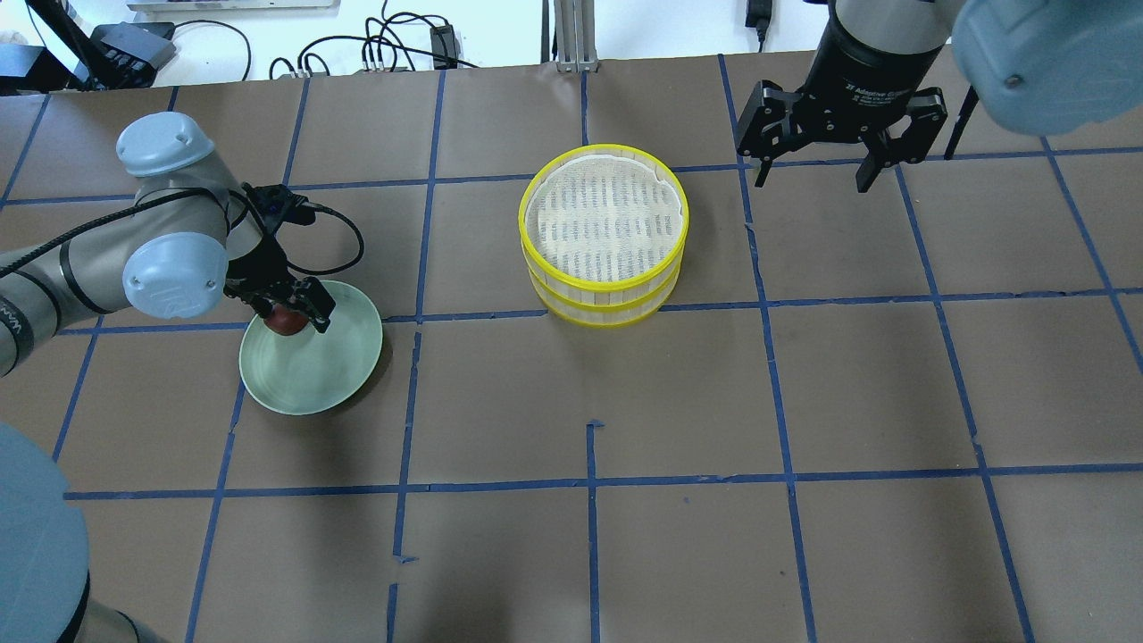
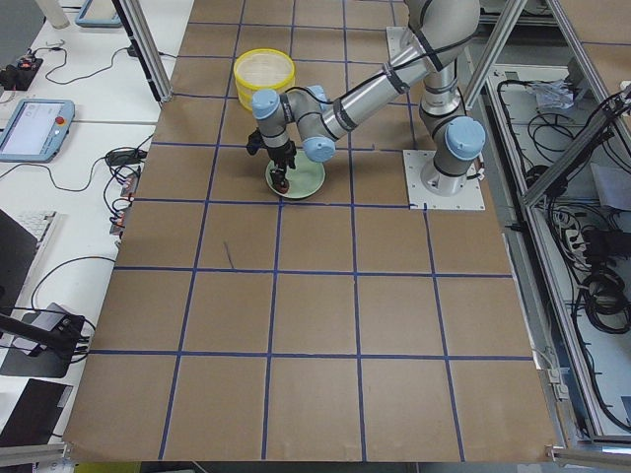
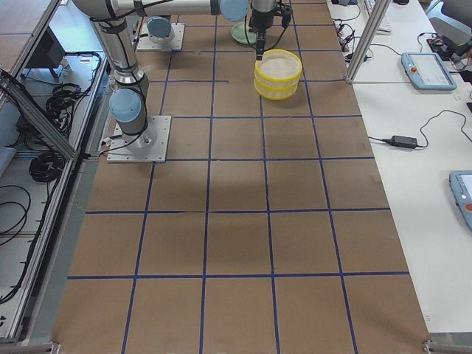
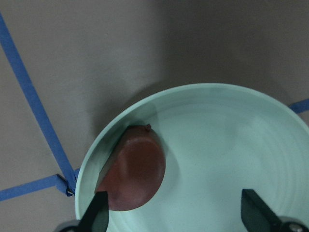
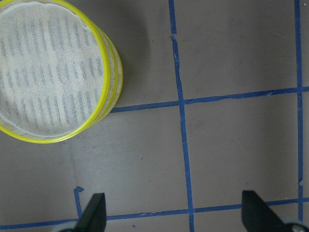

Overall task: Place buns in different layers of steamer
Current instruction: 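Lower the left gripper onto the brown bun on the green plate, then grasp the brown bun with the left gripper and carry it over the steamer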

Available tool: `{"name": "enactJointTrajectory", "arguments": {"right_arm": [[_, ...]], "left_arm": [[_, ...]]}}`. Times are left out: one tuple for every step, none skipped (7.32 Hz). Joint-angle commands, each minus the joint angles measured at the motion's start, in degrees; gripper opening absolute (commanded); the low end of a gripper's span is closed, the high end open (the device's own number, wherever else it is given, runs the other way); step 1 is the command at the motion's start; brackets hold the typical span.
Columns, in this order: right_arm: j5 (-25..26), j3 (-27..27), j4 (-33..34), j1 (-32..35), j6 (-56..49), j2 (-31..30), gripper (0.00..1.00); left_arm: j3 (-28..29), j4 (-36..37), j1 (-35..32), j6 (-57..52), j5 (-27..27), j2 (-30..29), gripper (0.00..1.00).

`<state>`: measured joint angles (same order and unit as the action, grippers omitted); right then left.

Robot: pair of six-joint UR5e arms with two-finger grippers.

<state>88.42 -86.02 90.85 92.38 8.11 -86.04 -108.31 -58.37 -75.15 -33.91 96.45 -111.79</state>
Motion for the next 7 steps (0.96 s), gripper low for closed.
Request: {"name": "enactJointTrajectory", "arguments": {"right_arm": [[-0.01,-0.02,0.03,0.00,-0.03,0.00,1.00],[-0.01,0.06,0.03,0.00,-0.03,0.00,1.00],[0.08,0.06,0.03,0.00,-0.11,0.00,1.00],[0.08,0.06,0.03,-0.09,-0.11,0.00,1.00],[0.08,0.06,0.03,0.00,-0.11,0.00,1.00],[-0.01,0.06,0.03,-0.09,-0.11,0.00,1.00],[-0.01,0.06,0.03,0.00,-0.11,-0.09,1.00]], "left_arm": [[0.02,0.01,0.00,-0.28,1.29,-0.36,0.58],[0.20,0.01,-0.09,-0.02,1.20,-0.45,0.40],[0.37,0.01,-0.09,0.24,1.03,-0.45,0.27],[0.81,0.01,-0.17,1.46,1.03,-0.45,0.11],[0.99,0.27,-0.35,4.70,0.85,-0.45,0.03],[1.34,0.63,-0.79,6.82,0.76,0.68,0.02],[4.74,-1.20,-2.96,8.23,-1.41,2.26,0.02]]}}
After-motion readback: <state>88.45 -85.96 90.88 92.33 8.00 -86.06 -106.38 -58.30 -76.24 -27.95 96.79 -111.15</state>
